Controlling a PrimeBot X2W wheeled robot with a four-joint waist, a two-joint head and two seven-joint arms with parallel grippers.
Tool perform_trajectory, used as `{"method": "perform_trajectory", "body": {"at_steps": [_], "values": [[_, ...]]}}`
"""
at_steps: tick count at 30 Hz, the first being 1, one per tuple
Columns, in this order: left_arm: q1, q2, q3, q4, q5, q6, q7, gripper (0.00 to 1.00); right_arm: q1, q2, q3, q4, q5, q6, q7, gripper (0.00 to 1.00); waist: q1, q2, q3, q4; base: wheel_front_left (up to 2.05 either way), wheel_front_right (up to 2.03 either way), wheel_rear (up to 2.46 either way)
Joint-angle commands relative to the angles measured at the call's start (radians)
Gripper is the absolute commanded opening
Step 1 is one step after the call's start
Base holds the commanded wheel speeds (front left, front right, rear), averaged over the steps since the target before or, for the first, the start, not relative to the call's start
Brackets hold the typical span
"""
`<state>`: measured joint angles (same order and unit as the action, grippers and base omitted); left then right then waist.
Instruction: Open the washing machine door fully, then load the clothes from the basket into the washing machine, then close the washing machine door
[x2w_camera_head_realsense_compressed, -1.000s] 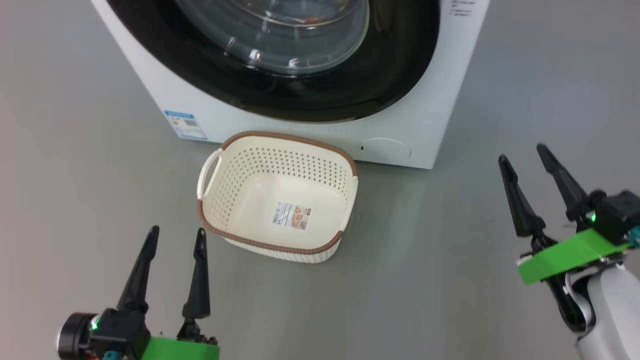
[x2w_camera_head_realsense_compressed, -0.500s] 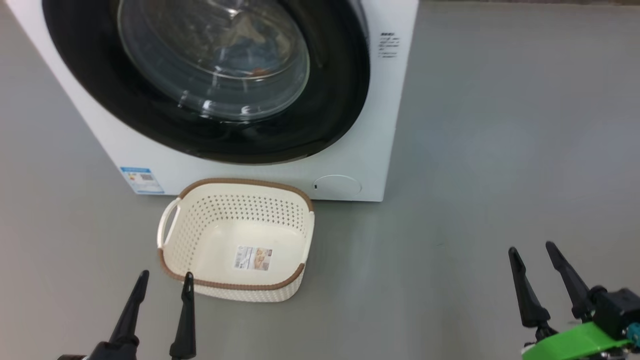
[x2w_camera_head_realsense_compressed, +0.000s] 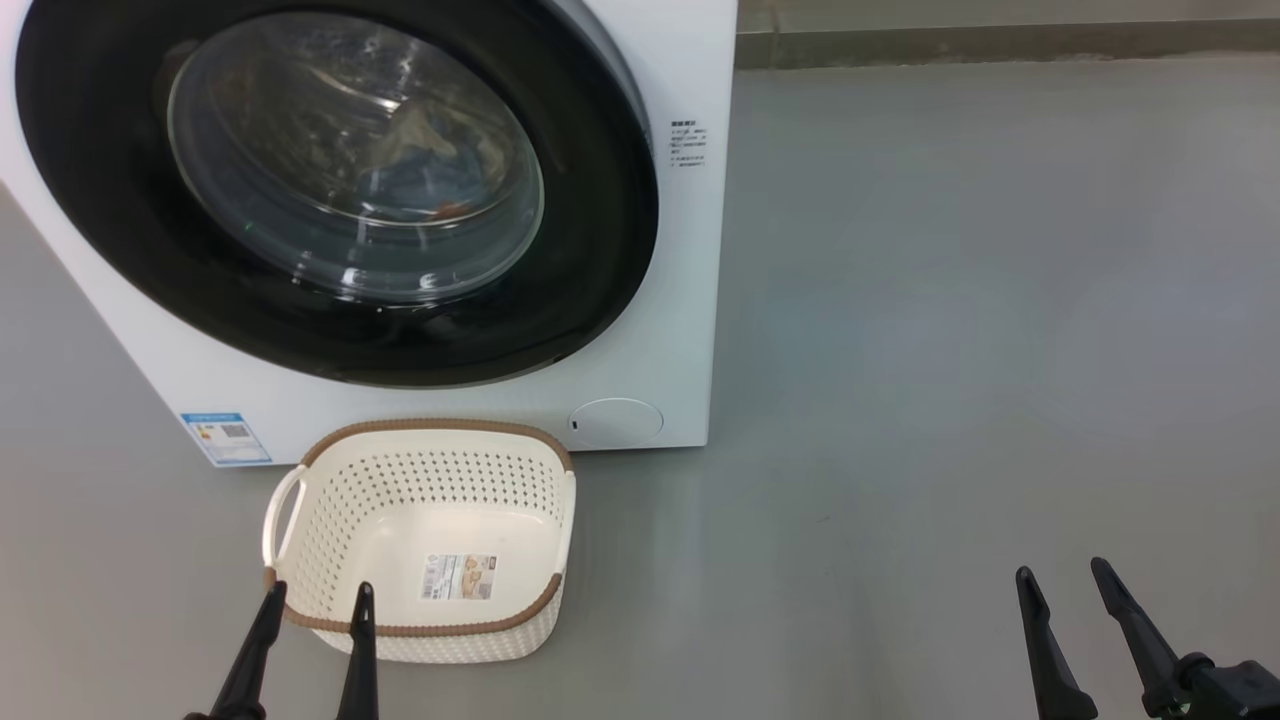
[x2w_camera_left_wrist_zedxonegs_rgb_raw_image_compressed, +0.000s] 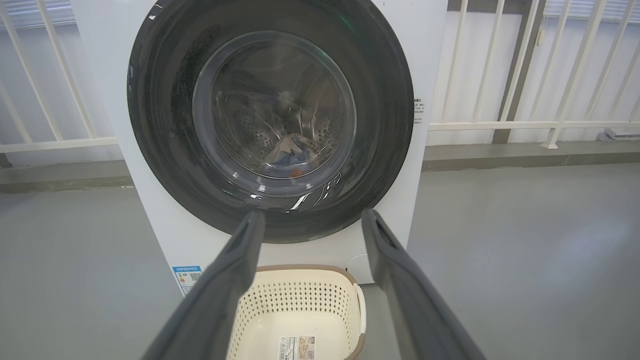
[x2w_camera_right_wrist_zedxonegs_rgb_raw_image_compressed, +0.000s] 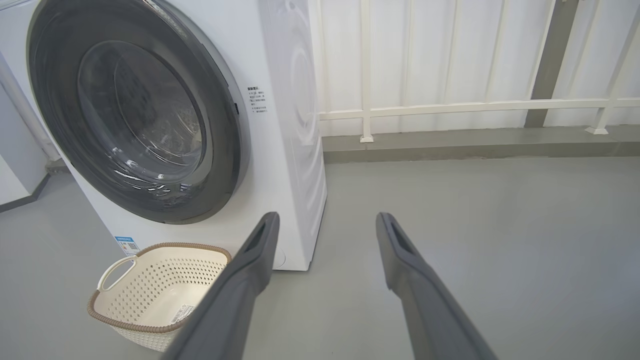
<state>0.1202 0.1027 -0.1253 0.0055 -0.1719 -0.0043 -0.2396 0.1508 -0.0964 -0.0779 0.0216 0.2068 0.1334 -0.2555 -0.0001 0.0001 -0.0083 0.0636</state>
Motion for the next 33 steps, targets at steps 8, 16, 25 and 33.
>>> {"method": "perform_trajectory", "body": {"at_steps": [8, 16, 25, 33], "values": [[-0.009, 0.023, 0.04, -0.04, -0.017, 0.01, 0.006, 1.0, 0.019, 0.005, 0.003, -0.073, -0.034, -0.003, 0.013, 1.0, 0.0001, -0.0001, -0.017, -0.019, 0.0, 0.0, 0.0], [-0.008, 0.028, 0.035, -0.045, -0.022, 0.015, 0.012, 1.0, 0.025, 0.014, -0.002, -0.09, -0.042, -0.003, 0.02, 1.0, 0.0001, -0.0001, -0.022, -0.017, 0.0, 0.0, 0.0], [-0.009, 0.035, 0.034, -0.043, -0.027, 0.021, 0.012, 1.0, 0.026, 0.021, -0.002, -0.096, -0.048, -0.003, 0.025, 1.0, 0.0001, -0.0001, -0.023, -0.018, 0.0, 0.0, 0.0], [-0.012, 0.038, 0.028, -0.037, -0.031, 0.025, 0.011, 1.0, 0.027, 0.021, -0.004, -0.095, -0.046, -0.003, 0.026, 1.0, 0.0001, -0.0001, -0.024, -0.02, 0.0, 0.0, 0.0]]}}
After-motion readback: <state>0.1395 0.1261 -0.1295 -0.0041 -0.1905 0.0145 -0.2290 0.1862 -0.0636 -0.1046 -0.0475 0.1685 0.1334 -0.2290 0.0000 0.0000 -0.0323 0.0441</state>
